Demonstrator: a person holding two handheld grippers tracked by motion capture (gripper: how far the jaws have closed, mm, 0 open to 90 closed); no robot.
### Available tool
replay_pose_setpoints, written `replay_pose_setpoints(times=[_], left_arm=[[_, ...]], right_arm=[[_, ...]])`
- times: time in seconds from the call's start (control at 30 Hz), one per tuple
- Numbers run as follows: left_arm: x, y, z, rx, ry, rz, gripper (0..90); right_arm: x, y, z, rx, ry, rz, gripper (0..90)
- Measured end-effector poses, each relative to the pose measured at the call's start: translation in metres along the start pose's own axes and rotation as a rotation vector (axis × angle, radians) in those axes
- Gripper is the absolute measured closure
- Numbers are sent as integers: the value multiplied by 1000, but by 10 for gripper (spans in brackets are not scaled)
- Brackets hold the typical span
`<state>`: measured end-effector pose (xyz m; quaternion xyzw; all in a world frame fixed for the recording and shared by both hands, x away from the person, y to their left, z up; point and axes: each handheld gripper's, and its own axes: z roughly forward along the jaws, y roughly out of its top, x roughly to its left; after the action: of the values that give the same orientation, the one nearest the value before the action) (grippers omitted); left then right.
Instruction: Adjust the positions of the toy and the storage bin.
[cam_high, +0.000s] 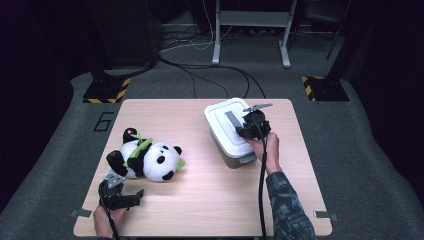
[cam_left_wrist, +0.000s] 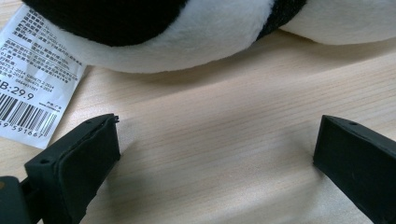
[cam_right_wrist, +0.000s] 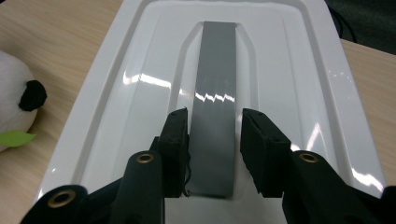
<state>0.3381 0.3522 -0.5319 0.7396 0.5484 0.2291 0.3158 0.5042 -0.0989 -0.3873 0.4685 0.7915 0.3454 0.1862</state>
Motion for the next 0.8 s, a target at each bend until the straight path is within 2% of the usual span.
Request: replay_pose_setpoints(times=[0.13, 0.4, 0.43, 0.6, 0.7, 0.8], left_arm=[[0, 0, 0, 0, 0, 0, 0], [0, 0, 0, 0, 0, 0, 0], [0, 0, 0, 0, 0, 0, 0], [0, 0, 0, 0, -1, 0, 0], [0, 0, 0, 0, -1, 0, 0], [0, 0, 0, 0, -1, 0, 0]], right_arm=[[-1, 14, 13, 6, -5, -9, 616], [0, 25, 21, 38, -2, -39, 643], [0, 26, 20, 50, 3, -28, 646], [4, 25, 20, 38, -23, -39, 657], [3, 23, 20, 29, -15, -30, 660], [5, 21, 18, 24, 2, -46, 665]])
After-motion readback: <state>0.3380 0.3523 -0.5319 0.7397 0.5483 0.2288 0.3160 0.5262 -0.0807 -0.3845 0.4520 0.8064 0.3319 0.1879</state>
